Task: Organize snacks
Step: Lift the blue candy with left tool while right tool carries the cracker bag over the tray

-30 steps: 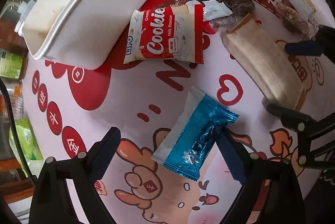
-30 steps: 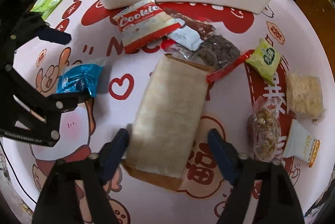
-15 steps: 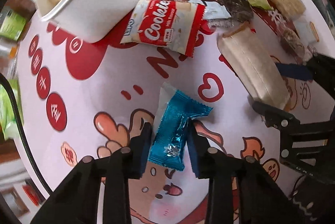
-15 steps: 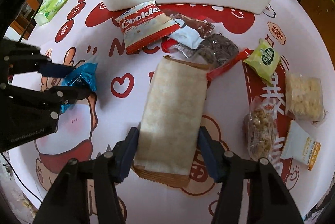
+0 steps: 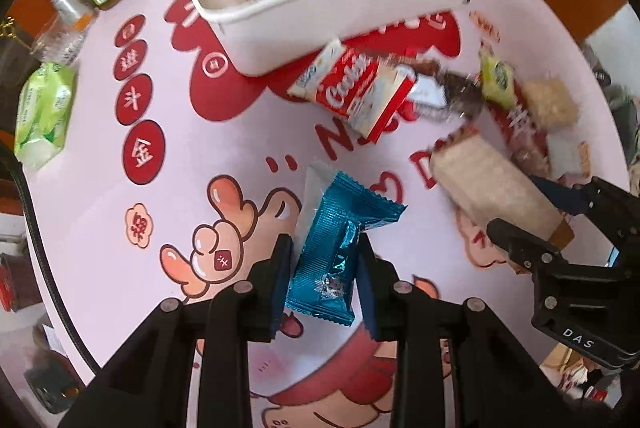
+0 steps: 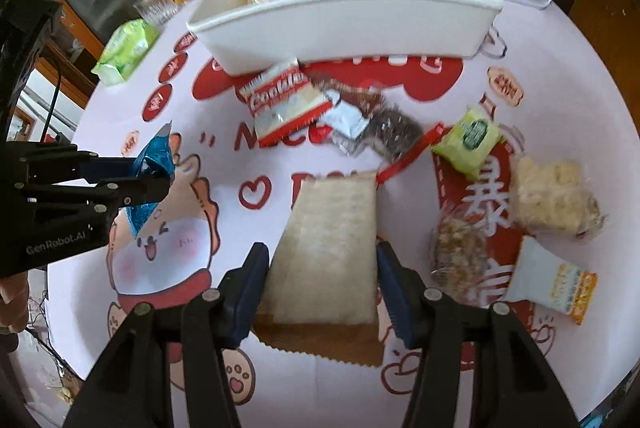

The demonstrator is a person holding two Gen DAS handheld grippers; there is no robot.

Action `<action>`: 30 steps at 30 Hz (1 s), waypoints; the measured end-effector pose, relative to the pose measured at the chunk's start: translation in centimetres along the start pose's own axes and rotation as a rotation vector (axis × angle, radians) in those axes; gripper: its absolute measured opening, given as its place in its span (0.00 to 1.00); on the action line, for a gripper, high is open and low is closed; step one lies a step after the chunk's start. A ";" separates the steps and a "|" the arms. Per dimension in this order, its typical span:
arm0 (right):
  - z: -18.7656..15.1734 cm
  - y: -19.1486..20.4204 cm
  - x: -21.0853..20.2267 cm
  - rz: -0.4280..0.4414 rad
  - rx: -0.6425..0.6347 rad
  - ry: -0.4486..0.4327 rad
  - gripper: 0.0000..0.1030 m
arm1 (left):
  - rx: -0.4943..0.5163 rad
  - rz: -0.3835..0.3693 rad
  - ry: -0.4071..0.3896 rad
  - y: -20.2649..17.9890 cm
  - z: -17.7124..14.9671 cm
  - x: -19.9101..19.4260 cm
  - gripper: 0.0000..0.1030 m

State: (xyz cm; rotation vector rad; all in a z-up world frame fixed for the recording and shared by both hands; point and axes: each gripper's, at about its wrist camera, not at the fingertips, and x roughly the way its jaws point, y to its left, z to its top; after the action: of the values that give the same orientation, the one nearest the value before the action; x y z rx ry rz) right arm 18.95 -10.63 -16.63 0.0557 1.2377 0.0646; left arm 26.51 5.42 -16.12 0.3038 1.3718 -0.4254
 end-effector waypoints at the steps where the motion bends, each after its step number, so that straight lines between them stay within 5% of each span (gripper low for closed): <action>1: 0.1 0.2 -0.6 -0.009 -0.008 -0.015 0.13 | -0.007 0.000 -0.014 -0.3 0.1 -0.9 0.28; 2: 0.3 0.1 -1.2 0.000 -0.020 -0.025 0.01 | -0.011 0.002 -0.023 -0.9 0.3 -1.6 0.28; 3: 0.6 0.0 -1.7 0.056 -0.013 -0.009 0.00 | -0.015 0.005 -0.034 -1.1 0.5 -2.2 0.28; 11: 1.1 0.5 -2.0 0.034 -0.061 -0.002 0.00 | -0.035 0.017 -0.058 -3.3 1.1 -3.8 0.28; 17: -0.2 -0.6 -0.2 0.158 -0.072 0.071 0.02 | -0.059 0.009 -0.052 -3.6 0.3 -3.2 0.28; 19: -0.4 -0.5 0.3 0.172 -0.125 0.095 0.09 | -0.074 0.002 -0.054 -3.6 0.0 -3.2 0.28; 21: -0.6 -0.2 0.6 0.191 -0.199 0.098 0.40 | -0.087 -0.002 -0.057 -3.4 -0.4 -3.3 0.28; 23: -0.8 0.0 0.8 0.190 -0.295 0.094 0.60 | -0.106 -0.003 -0.058 -3.1 -0.8 -3.3 0.28; 30: -1.0 1.1 1.5 0.202 -0.640 0.098 0.63 | -0.173 -0.018 -0.038 -2.4 -2.5 -2.5 0.28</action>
State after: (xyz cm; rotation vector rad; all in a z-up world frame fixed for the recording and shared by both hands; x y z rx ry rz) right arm 18.46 -9.42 -18.28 -0.3826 1.2566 0.6407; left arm 22.80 4.69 -14.01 0.1409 1.3654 -0.3237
